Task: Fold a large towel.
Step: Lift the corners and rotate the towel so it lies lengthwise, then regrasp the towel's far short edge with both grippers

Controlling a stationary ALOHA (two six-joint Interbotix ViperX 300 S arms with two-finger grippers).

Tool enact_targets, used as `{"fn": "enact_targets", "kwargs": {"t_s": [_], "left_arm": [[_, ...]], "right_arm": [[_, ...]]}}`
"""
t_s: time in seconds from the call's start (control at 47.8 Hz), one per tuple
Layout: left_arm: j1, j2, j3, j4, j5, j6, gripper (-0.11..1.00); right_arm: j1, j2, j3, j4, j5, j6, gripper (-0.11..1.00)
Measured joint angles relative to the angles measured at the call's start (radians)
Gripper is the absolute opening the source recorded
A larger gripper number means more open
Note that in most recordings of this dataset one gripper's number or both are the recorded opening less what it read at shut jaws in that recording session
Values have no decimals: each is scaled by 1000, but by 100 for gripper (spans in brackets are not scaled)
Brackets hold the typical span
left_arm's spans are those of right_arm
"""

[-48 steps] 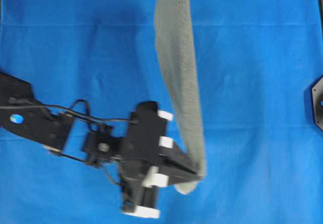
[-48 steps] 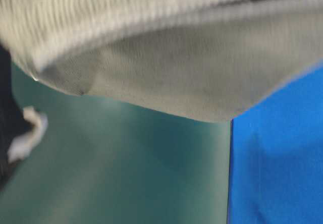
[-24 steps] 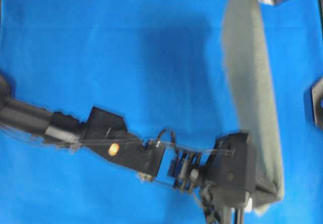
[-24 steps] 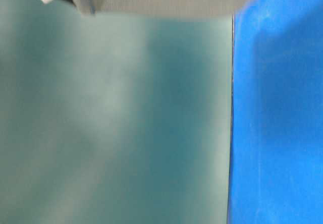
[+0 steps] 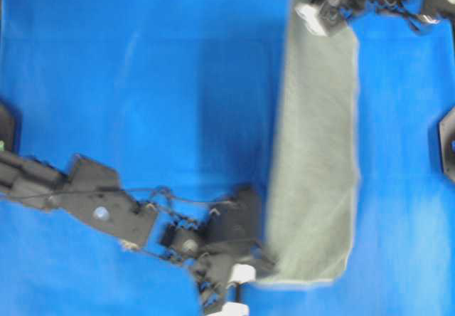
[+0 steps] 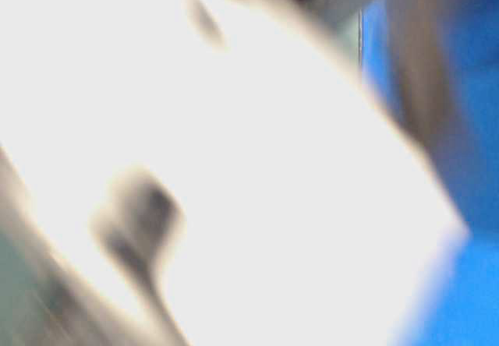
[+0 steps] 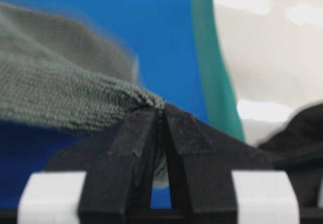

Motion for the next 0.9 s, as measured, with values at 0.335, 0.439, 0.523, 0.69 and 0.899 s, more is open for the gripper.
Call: {"fn": "enact_targets", "kwargs": {"t_s": [0.335,0.439,0.523,0.69,0.899], "left_arm": [[-44,-107,302,-8,-153,-143,3],[-44,-114,307,-8,-147,-143,3],[-35,-114,308,-6,-146,-133,4],[-17,-114,304,-3,-143,-101,43],[12,-156,293,-2,-98,-41,76]], "right_arm": [[29,305,-224,-44,-92,-8,2],[29,310,-230,-64,-95,-26,2],[29,308,-230,-71,-97,-51,3],[21,308,-233,-75,-78,-110,34],[29,304,-227,-81,14,-213,65]]}}
